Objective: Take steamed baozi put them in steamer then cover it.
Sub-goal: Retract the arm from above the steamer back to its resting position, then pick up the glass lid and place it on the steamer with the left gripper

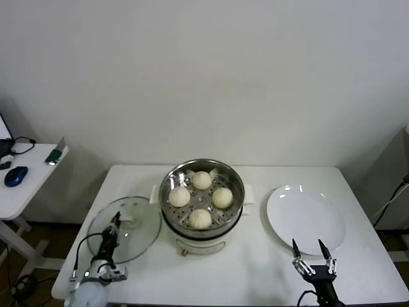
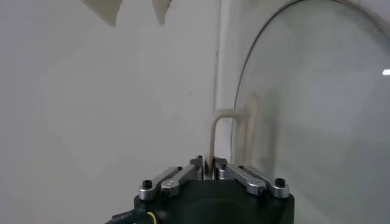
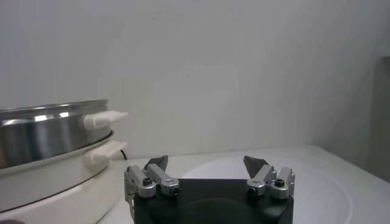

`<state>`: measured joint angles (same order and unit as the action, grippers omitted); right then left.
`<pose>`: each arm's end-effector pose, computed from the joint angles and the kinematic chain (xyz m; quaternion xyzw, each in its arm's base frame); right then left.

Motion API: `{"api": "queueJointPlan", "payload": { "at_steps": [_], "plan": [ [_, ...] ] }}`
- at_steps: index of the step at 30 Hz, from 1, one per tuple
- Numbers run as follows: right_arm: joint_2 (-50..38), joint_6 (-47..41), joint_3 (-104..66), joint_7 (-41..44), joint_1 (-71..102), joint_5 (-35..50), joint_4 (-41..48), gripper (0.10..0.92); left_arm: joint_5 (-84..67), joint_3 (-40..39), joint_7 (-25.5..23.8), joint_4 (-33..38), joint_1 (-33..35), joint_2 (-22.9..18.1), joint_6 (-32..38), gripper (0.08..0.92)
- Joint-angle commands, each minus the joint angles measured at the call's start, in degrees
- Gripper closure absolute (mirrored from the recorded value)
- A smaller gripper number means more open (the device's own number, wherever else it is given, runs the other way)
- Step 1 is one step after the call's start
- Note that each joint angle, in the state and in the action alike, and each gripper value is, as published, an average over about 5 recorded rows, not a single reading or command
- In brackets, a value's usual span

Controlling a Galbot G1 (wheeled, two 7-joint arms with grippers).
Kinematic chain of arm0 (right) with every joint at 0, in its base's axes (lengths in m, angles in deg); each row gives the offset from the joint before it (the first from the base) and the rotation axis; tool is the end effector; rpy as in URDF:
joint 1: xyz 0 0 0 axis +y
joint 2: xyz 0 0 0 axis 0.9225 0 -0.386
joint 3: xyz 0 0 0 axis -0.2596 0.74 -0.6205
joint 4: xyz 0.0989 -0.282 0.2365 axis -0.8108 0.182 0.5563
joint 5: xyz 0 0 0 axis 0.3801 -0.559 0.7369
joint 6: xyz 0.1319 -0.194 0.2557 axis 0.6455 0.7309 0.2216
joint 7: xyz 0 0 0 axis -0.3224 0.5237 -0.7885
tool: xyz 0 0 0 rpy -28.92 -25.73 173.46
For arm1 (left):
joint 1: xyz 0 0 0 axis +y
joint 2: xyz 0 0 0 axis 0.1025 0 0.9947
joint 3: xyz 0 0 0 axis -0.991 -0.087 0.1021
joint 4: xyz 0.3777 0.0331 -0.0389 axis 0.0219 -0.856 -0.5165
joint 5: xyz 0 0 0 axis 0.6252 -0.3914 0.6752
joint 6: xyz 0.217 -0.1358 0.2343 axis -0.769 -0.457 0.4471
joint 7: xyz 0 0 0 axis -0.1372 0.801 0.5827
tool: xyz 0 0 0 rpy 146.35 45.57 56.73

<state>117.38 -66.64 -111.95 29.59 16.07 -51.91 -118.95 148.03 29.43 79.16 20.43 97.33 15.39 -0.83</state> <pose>0.0888 -0.1104 -0.4220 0.0116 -0.9981 -0.0493 0.0349 0.2359 0.1476 -0.4871 -0.0146 -0.7190 -0.6919 0.0637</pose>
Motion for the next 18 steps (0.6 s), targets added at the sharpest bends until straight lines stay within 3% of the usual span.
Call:
{"api": "queueJointPlan", "payload": {
  "at_steps": [1, 9, 18],
  "plan": [
    [0.5, 0.1, 0.1, 0.0, 0.0, -0.4, -0.1, 0.203, -1.1, 0.0, 0.2, 0.6, 0.0, -0.2, -0.2, 0.82],
    [0.9, 0.4, -0.2, -0.3, 0.3, -1.2, -0.6, 0.203, -6.6, 1.3, -1.1, 8.8, 0.4, 2.2, -1.7, 0.86],
    [1.5, -0.9, -1.0, -3.8, 0.0, -4.7, -0.2, 0.203, -15.1, 3.5, -9.6, 19.8, 1.0, 10.1, -9.9, 0.86]
  ]
}}
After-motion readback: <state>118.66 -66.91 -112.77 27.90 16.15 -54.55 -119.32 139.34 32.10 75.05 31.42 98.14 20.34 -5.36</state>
